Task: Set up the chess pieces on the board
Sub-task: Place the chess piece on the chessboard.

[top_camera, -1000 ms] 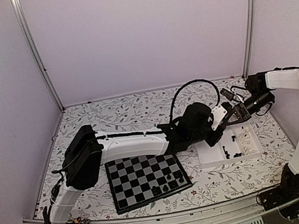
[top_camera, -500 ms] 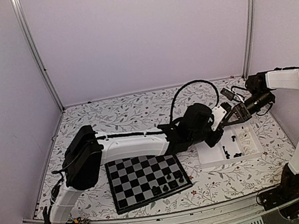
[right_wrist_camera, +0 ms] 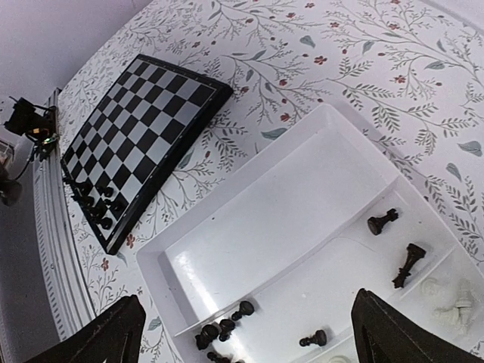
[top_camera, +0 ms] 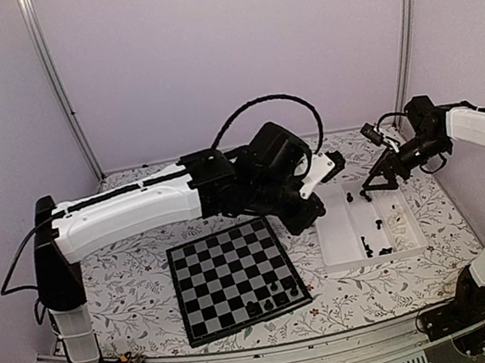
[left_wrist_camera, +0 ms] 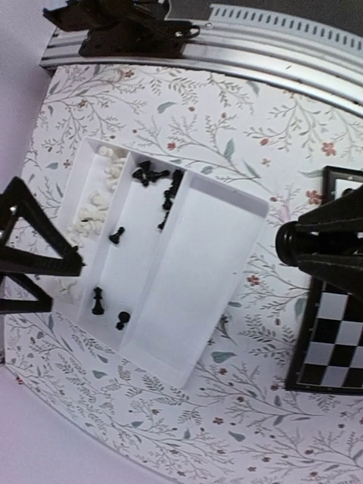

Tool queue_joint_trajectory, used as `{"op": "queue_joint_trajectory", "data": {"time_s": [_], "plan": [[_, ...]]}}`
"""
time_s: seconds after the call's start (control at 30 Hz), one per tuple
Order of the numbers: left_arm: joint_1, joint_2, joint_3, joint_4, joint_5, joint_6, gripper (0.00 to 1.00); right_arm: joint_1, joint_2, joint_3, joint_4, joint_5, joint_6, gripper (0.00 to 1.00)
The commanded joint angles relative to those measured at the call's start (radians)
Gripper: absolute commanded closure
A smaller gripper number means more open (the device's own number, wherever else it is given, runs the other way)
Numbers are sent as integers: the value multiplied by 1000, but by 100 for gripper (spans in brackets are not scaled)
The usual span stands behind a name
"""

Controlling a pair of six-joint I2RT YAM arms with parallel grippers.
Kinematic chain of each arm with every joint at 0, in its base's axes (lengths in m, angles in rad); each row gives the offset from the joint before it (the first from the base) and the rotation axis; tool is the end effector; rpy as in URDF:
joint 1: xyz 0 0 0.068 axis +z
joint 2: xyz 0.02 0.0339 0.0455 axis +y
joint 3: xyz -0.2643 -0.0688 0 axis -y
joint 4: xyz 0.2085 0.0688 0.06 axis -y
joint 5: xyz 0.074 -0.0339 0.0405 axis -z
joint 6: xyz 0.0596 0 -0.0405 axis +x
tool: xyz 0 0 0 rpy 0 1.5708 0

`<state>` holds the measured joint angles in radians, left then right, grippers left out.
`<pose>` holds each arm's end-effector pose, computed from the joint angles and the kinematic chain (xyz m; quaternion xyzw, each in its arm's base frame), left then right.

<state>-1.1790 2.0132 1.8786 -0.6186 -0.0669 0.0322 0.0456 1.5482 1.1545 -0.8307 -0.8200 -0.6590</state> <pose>0.1737 -0.4099 0.2925 0.5111 0.7616 -0.1897 0.3504 0.2663 0.0558 0.2453 -0.3762 0.8242 0.3266 0.2692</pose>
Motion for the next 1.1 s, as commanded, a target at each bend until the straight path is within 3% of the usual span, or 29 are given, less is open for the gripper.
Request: {"op": "queue_joint_trajectory", "data": {"time_s": [0.0,0.1,0.3,0.43,0.53,0.77,1.07], "plan": [[10,-87,-82,-389,34,-75,100,-1,-74,9,157,173,85,1],[10,-142,-146,-485,27,-129,100,-1,-146,-10,289,295,159,1],[10,-218,-272,-598,48,-213,100,-1,-294,-148,515,361,243,1],[12,-283,-377,-595,59,-242,100,-1,-221,-109,409,201,209,1],[12,-321,-437,-582,90,-256,100,4,-262,-178,454,119,177,1],[12,-333,-510,-492,172,-269,100,16,-229,-202,413,134,121,7],[13,-329,-601,-435,160,-269,100,31,-172,-193,374,103,82,11]]}}
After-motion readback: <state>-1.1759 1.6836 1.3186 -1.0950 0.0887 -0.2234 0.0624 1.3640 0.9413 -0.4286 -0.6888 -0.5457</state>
